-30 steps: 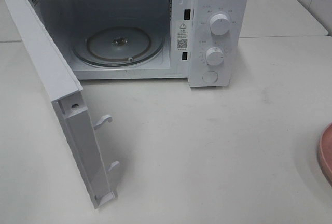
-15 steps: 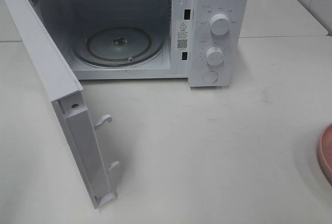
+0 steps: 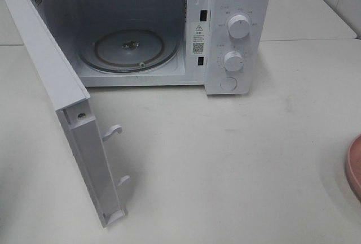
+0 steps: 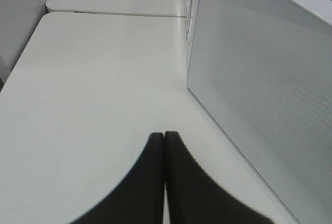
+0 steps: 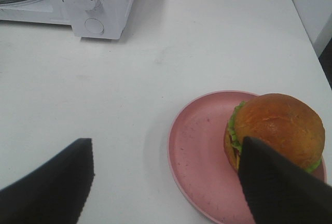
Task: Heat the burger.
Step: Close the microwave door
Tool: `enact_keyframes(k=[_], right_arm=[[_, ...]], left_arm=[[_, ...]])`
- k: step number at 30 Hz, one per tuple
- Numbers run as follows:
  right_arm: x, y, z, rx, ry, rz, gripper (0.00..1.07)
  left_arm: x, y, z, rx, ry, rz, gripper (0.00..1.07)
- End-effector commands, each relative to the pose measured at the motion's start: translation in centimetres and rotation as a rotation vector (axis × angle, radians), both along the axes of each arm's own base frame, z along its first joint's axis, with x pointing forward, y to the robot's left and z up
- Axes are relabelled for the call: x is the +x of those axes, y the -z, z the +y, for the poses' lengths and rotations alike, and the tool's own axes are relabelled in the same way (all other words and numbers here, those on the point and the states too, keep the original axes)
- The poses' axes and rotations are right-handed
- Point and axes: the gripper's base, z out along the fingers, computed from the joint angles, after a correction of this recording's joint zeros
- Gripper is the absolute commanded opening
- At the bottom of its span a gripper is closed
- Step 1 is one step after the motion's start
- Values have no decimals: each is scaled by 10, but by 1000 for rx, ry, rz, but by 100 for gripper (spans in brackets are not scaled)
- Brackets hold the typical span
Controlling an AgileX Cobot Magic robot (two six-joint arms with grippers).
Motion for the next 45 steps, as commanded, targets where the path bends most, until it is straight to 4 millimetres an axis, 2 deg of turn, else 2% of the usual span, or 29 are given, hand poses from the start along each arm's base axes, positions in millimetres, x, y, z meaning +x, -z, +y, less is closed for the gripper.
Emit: enact_keyframes(k=[1, 5, 13, 25, 30, 32, 36, 38, 45], right_arm=[[-3, 1, 0, 6, 8, -29, 75], [-3, 1, 0, 6, 8, -29, 75], [-3, 1, 0, 6, 8, -29, 75], [-3, 1, 0, 6, 8, -29, 75], [-3, 1, 0, 6, 8, -29, 75], [-3, 1, 0, 6, 7, -29, 75], [-3, 1, 0, 6, 7, -29, 75], [-3, 1, 0, 6, 7, -29, 75], [-3, 1, 0, 6, 7, -29, 75]], left_arm=[[12, 4, 2, 24, -3, -63, 0], [30, 19, 5, 58, -22, -167, 0], [50, 40, 9, 105, -48, -344, 0], [80, 68, -5, 60, 122, -316, 0], [89, 76, -18, 23, 244, -334, 0], [93, 83, -31, 11, 336, -347, 0], [97, 90, -41, -6, 385, -339, 0], [105, 96, -59, -19, 449, -316, 0], [112, 103, -78, -49, 444, -299, 0]])
